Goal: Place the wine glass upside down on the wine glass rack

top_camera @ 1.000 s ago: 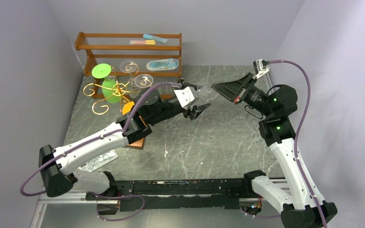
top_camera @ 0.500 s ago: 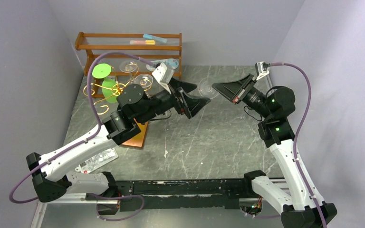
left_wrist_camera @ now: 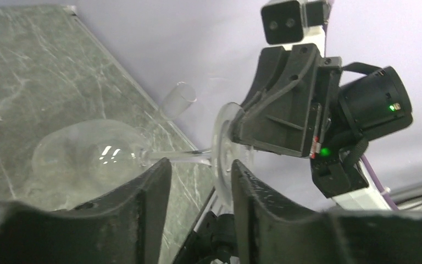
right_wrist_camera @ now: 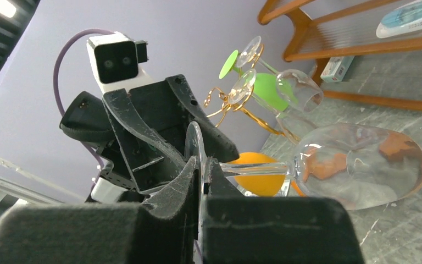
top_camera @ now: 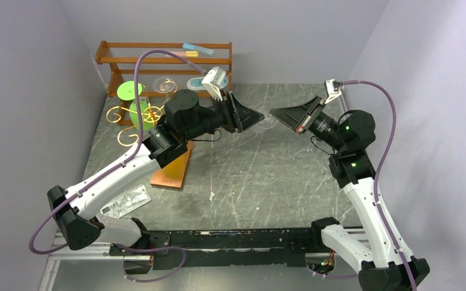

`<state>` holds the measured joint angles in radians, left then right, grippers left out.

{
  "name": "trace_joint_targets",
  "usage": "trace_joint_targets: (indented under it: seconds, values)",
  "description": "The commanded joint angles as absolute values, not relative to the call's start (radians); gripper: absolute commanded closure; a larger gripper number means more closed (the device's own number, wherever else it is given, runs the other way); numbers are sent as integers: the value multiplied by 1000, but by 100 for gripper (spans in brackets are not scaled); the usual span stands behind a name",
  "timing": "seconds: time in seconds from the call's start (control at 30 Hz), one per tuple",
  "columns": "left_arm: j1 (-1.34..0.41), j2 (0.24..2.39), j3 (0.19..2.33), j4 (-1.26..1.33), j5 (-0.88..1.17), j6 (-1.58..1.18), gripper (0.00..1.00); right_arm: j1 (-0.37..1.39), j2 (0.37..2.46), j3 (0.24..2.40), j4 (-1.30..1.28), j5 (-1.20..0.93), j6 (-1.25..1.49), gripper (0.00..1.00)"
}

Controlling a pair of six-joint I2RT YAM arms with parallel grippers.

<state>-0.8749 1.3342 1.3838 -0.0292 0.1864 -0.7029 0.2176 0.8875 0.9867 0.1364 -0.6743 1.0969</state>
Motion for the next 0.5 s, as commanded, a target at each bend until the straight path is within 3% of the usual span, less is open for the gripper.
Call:
trace_joint_targets:
  seconds: [0.0, 0.17, 0.33, 0.43, 0.47]
  values:
    - [-867, 1354, 1429, -58, 308, -728, 57, 218, 886, 986, 176, -708, 1080, 100]
    - [-858, 1368, 1444, -75, 372, -721, 70, 218, 893, 985, 174, -724, 1066, 100]
    - [-844, 1359, 1440, -81, 402, -715, 94, 219, 894, 986, 161, -727, 1051, 100]
    - [-838, 1348, 1432, -73, 413, -717, 95, 218, 896, 988, 153, -724, 1048, 100]
    - [-834, 1342, 1427, -66, 418, -724, 95, 218, 895, 989, 149, -722, 1048, 95]
